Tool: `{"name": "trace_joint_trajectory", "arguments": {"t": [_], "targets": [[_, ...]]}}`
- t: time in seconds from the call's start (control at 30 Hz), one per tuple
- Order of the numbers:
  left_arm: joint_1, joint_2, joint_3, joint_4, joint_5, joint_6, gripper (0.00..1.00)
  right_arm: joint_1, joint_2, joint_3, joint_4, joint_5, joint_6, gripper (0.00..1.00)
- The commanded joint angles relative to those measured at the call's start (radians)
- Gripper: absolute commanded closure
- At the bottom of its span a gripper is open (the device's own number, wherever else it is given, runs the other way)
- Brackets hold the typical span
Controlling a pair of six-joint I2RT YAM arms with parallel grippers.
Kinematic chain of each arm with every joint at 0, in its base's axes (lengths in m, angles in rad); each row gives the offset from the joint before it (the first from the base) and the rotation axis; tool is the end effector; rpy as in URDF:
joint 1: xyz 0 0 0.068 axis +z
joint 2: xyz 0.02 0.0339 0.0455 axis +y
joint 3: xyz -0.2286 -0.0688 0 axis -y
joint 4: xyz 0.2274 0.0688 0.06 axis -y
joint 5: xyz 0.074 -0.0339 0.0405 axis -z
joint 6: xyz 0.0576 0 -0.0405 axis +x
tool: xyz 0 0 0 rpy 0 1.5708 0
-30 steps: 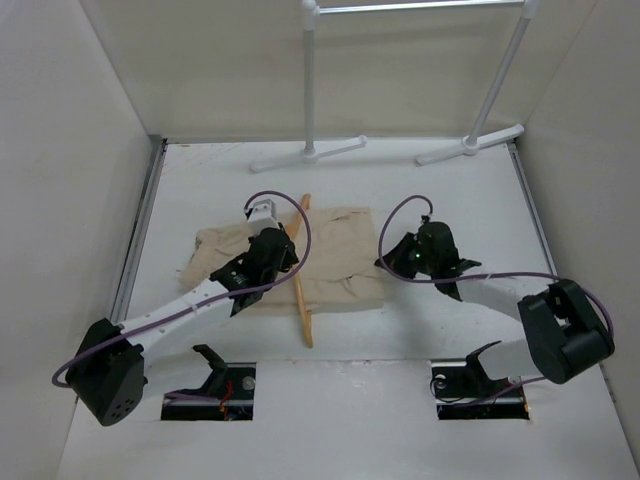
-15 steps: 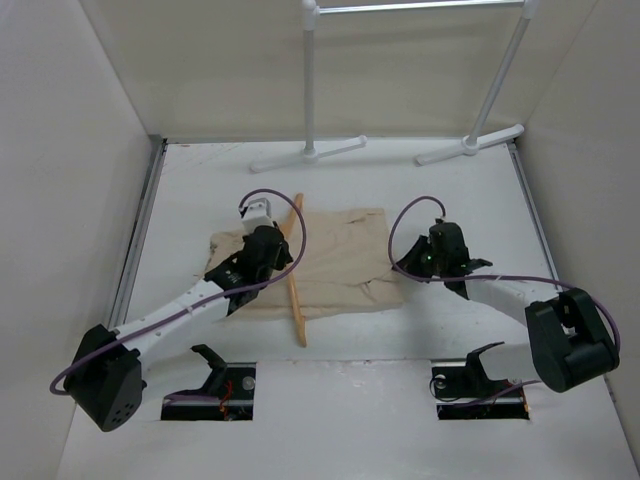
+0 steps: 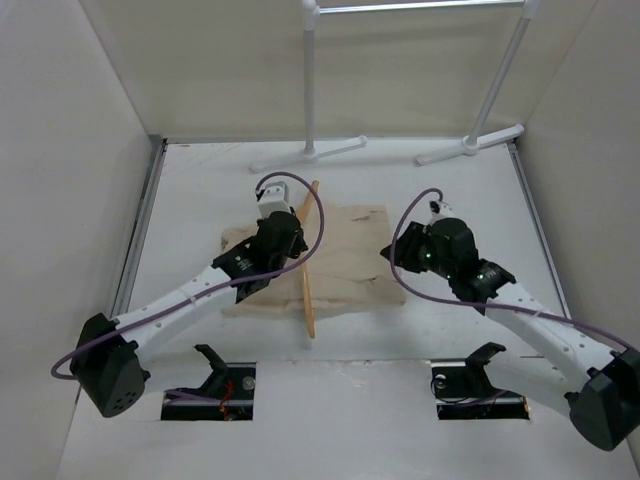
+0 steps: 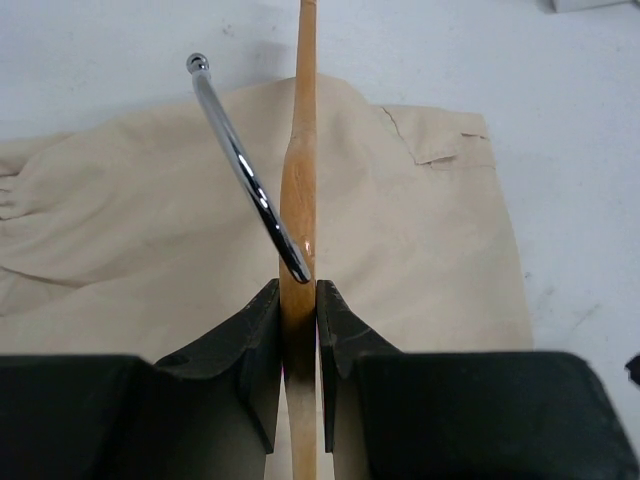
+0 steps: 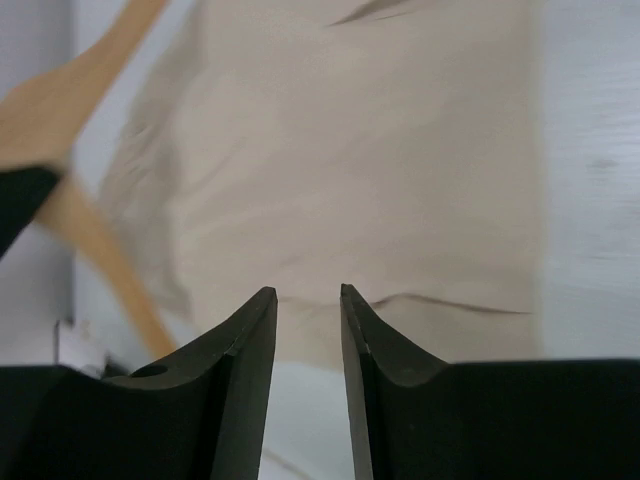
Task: Place the trousers on the hanger
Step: Place the trousers on the hanger, then place the hanger at the clothesline.
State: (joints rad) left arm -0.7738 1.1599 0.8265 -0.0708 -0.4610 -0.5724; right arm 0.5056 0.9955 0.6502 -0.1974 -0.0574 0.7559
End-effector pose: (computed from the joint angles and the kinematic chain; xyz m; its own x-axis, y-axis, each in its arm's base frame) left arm 0.2172 -0.1764 0.2560 -0.4170 -0.2708 -0.8676 0.1279 0.9276 -0.3509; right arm 0.2106 0.1204 0.2169 -0.6899 0.4008 -0.6028 -0.0732 0.7898 0.6089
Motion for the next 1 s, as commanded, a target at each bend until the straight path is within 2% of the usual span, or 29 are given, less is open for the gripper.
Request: {"name": "trace_joint_trajectory", "arguments": {"t": [0.0,0.07,0.17,0.23,0.37,0.57,0.7,0.8,0.93,0.97], "targets": [[-0.012,0.006,0.085,0.016,-0.045,0.014,0.97,0.166,-0.002,0.075,0.045,-0.033,-0.026,0.65],[-0.028,0.007,0.123,-0.010,-0.054,0.014,0.97,0.268,0.035,0.117,0.090,-0.025,-0.020,0.58],[-0.049,0.020,0.262,-0.104,-0.057,0.020,0.98,0.374,0.081,0.218,0.107,-0.002,-0.020,0.36],[-0.064,0.047,0.400,-0.191,-0.053,0.031,0.98,0.429,0.104,0.291,0.108,0.008,-0.029,0.30],[-0.112,0.128,0.696,-0.364,-0.054,0.058,0.98,0.475,0.144,0.386,0.110,0.054,-0.091,0.27],[-0.153,0.190,0.916,-0.484,-0.061,0.052,0.98,0.471,0.158,0.462,0.101,0.097,-0.133,0.26],[-0.181,0.207,0.971,-0.512,-0.074,0.051,0.98,0.471,0.178,0.502,0.107,0.093,-0.148,0.32],[-0.189,0.213,0.981,-0.512,-0.077,0.051,0.97,0.472,0.196,0.506,0.118,0.088,-0.138,0.49],[-0.187,0.224,0.987,-0.501,-0.067,0.048,0.97,0.475,0.215,0.496,0.136,0.088,-0.112,0.58],[-0.187,0.228,0.990,-0.500,-0.065,0.048,0.97,0.475,0.218,0.493,0.142,0.088,-0.109,0.67]]}}
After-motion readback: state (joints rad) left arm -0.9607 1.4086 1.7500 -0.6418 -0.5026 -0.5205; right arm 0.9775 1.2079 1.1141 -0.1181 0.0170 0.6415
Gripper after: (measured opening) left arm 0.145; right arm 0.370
